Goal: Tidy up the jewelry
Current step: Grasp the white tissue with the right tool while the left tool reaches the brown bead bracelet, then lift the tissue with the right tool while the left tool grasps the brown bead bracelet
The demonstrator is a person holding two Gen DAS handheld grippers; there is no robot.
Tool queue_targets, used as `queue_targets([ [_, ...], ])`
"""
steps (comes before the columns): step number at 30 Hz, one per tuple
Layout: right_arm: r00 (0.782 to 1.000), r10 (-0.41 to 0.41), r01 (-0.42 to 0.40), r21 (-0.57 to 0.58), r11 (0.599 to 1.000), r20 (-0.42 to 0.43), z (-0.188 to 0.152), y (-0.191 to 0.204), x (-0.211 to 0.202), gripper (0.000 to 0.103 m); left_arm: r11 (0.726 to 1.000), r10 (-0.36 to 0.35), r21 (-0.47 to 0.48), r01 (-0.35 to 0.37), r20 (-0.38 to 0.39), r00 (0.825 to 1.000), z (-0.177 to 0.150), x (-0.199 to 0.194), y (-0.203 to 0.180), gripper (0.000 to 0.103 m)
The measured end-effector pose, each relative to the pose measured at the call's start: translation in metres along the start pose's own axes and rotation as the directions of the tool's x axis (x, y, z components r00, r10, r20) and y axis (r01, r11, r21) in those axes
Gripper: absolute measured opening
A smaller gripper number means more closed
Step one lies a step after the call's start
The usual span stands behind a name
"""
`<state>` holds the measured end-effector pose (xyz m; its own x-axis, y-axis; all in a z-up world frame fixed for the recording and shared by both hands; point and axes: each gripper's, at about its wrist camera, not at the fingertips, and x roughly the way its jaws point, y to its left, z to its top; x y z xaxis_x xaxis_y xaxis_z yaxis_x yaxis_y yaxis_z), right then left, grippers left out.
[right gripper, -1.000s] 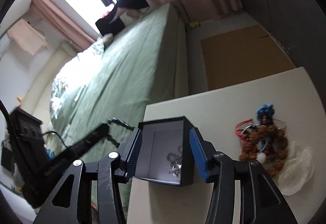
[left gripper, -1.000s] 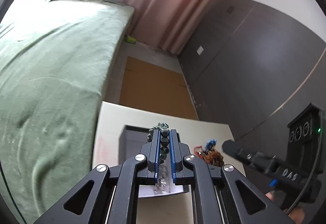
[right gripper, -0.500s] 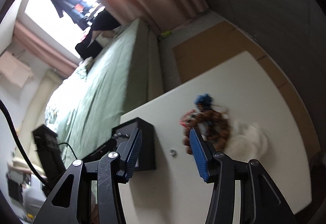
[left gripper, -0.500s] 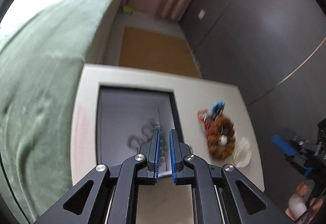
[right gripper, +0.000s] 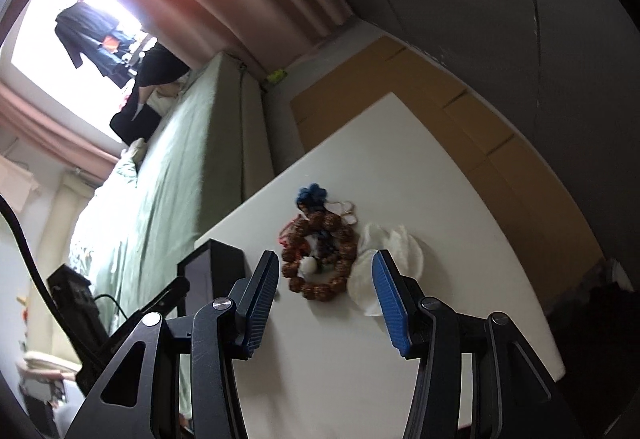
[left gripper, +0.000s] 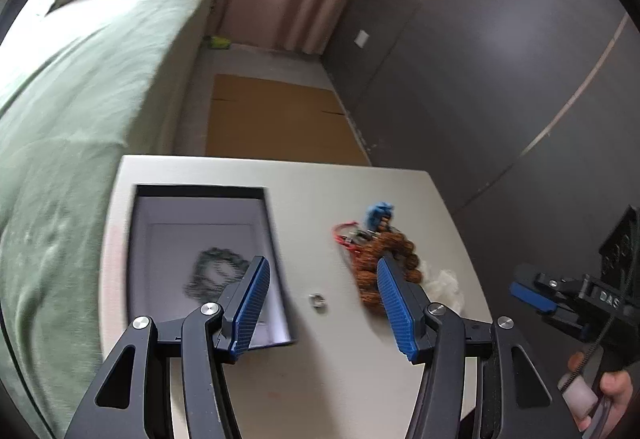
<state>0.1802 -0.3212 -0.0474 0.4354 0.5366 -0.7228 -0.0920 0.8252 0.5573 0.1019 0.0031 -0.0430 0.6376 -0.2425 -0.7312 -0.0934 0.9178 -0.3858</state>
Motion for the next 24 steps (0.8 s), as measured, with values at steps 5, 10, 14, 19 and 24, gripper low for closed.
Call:
queue_targets([
  [5,0.999,-0.007,0.009,0.041,0.999,-0.036,0.001,-0.014,0.006,0.050,0.999,-0.010,0.045,0.011,-0.022,1.000,-0.008,0.014,-0.023,0.057],
  [10,0.997,-0.040,0.042,0.038,0.998,-0.073,0.003,-0.024,0.018,0.060,0.995,0.009,0.101,-0.004,-0.042,0.999,-0.014,0.033,-0.045,0.057],
  [14,0.989,-0.076,0.078,0.011,0.997,-0.124,0.004,-0.033,0.044,0.060,0.994,0.010,0.105,-0.003,-0.060,0.998,-0.013,0.049,-0.052,0.055],
  [19,0.977,-0.100,0.105,0.018,0.994,-0.189,0.004,-0.043,0.073,0.059,0.996,0.016,0.088,-0.008,-0.087,0.996,-0.012,0.068,-0.053,0.047],
  [24,0.968,-0.125,0.116,-0.054,0.992,-0.218,-0.001,-0.040,0.078,0.004,0.992,0.039,0.121,-0.027,-0.099,0.994,-0.015,0.084,-0.063,0.045],
])
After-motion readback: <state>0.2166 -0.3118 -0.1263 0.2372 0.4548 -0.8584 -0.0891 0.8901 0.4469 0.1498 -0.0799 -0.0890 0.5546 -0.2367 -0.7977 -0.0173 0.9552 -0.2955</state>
